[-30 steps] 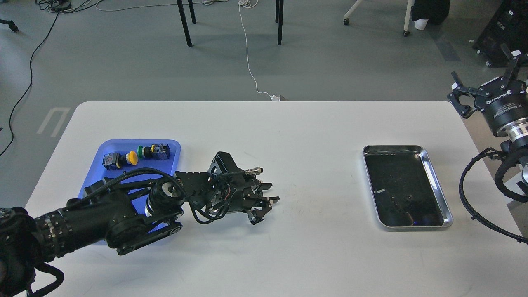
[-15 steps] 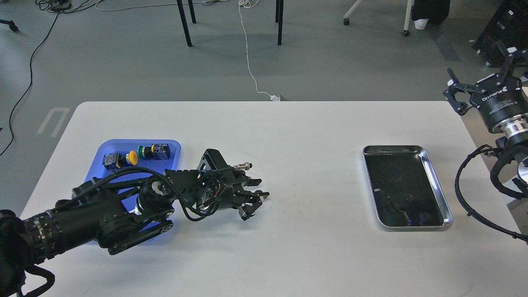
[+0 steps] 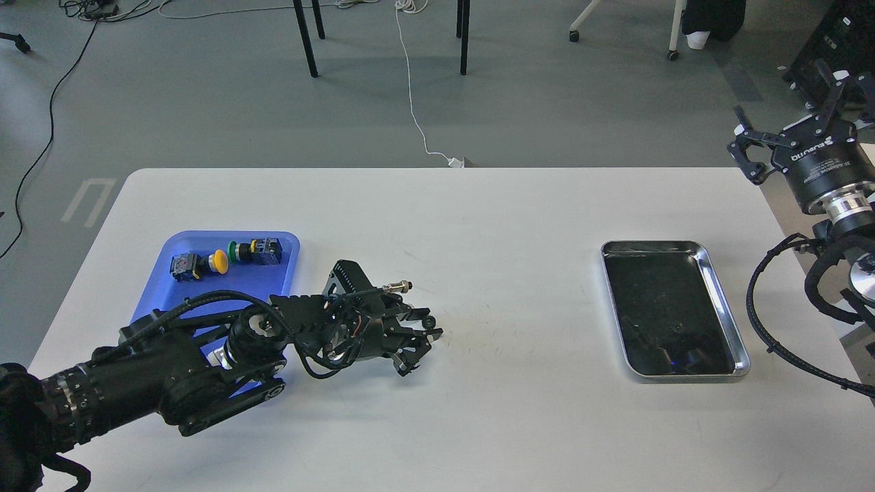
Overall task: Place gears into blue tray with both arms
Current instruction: 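Grasp the black gear on the table with the left gripper, then move the gear into the blue tray and open the left gripper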
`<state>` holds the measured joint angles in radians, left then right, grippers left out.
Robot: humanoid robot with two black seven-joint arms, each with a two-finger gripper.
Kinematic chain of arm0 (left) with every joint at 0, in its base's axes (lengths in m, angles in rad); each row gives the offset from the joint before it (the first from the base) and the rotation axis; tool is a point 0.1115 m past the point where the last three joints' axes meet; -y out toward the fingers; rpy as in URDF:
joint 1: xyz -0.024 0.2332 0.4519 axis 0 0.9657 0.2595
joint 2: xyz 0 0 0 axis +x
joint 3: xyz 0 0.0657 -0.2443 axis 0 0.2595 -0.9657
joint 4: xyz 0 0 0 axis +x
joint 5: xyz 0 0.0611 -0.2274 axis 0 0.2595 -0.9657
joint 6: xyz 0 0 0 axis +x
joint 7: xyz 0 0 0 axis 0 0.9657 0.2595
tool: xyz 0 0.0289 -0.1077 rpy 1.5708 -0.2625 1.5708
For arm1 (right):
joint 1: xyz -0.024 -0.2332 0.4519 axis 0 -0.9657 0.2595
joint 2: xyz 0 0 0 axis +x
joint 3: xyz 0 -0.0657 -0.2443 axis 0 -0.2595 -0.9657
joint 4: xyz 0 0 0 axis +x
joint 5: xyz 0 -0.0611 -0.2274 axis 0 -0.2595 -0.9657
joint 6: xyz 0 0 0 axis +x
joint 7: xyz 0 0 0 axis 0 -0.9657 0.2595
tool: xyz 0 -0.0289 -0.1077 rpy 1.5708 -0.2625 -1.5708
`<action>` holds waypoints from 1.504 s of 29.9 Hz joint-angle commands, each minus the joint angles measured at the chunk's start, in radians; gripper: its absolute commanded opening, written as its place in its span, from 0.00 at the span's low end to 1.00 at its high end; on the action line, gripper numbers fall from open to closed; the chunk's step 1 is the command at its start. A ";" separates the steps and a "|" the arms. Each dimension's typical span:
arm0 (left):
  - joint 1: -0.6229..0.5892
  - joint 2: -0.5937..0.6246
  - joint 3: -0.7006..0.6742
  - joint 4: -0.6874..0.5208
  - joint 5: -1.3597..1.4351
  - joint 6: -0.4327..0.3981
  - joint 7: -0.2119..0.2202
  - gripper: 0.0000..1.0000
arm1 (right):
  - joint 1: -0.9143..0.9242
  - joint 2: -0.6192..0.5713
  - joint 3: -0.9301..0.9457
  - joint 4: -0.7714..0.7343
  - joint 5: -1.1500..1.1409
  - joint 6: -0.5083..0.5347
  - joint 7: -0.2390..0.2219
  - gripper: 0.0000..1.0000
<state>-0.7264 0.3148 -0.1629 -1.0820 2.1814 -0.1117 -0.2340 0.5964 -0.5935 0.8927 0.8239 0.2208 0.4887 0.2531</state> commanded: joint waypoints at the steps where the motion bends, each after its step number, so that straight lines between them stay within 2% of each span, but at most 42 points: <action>1: 0.001 0.013 -0.004 -0.001 0.000 0.000 -0.004 0.21 | 0.003 0.000 0.000 0.000 0.000 0.000 0.000 0.99; 3: 0.001 0.018 -0.013 -0.003 0.000 0.000 -0.008 0.17 | 0.003 0.000 0.000 0.000 0.000 0.000 0.000 0.99; 10: 0.012 0.035 -0.070 -0.027 0.000 0.000 -0.010 0.13 | 0.009 0.000 0.000 -0.003 -0.001 0.000 0.000 0.99; 14: 0.013 0.104 -0.101 -0.107 -0.014 0.000 -0.010 0.13 | 0.022 0.000 0.000 -0.003 -0.001 0.000 0.000 0.99; 17: 0.013 0.208 -0.122 -0.214 -0.049 0.000 -0.008 0.13 | 0.025 0.000 0.000 -0.002 -0.001 0.000 0.000 0.99; 19: 0.015 0.330 -0.142 -0.304 -0.074 0.000 -0.011 0.13 | 0.026 0.000 -0.001 -0.002 -0.001 0.000 0.000 0.99; 22: 0.028 0.513 -0.138 -0.355 -0.124 0.003 -0.027 0.13 | 0.028 -0.002 -0.001 -0.005 -0.001 0.000 0.000 0.99; 25: 0.065 0.608 -0.132 -0.349 -0.175 0.035 -0.067 0.13 | 0.026 0.001 0.000 -0.006 -0.001 0.000 0.000 0.99; 27: 0.100 0.638 -0.130 -0.322 -0.184 0.059 -0.071 0.13 | 0.025 0.004 0.000 -0.005 -0.001 0.000 0.000 0.99; 32: 0.160 0.626 -0.129 -0.153 -0.186 0.098 -0.070 0.14 | 0.029 0.027 0.000 -0.003 -0.001 0.000 0.000 0.99; 35: 0.182 0.589 -0.122 -0.119 -0.183 0.109 -0.070 0.16 | 0.031 0.027 0.000 -0.003 -0.003 0.000 0.000 0.99; 41: 0.183 0.583 -0.101 -0.118 -0.183 0.109 -0.067 0.28 | 0.031 0.026 -0.001 -0.005 -0.003 0.000 0.000 0.99; 43: 0.183 0.584 -0.101 -0.115 -0.184 0.109 -0.067 0.29 | 0.029 0.024 -0.001 -0.005 -0.001 0.000 0.000 0.99; 45: 0.182 0.584 -0.102 -0.115 -0.187 0.109 -0.067 0.38 | 0.029 0.024 -0.001 -0.005 -0.003 0.000 0.000 0.99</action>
<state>-0.5434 0.8971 -0.2648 -1.1974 1.9987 -0.0030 -0.2996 0.6271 -0.5684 0.8915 0.8191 0.2179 0.4887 0.2531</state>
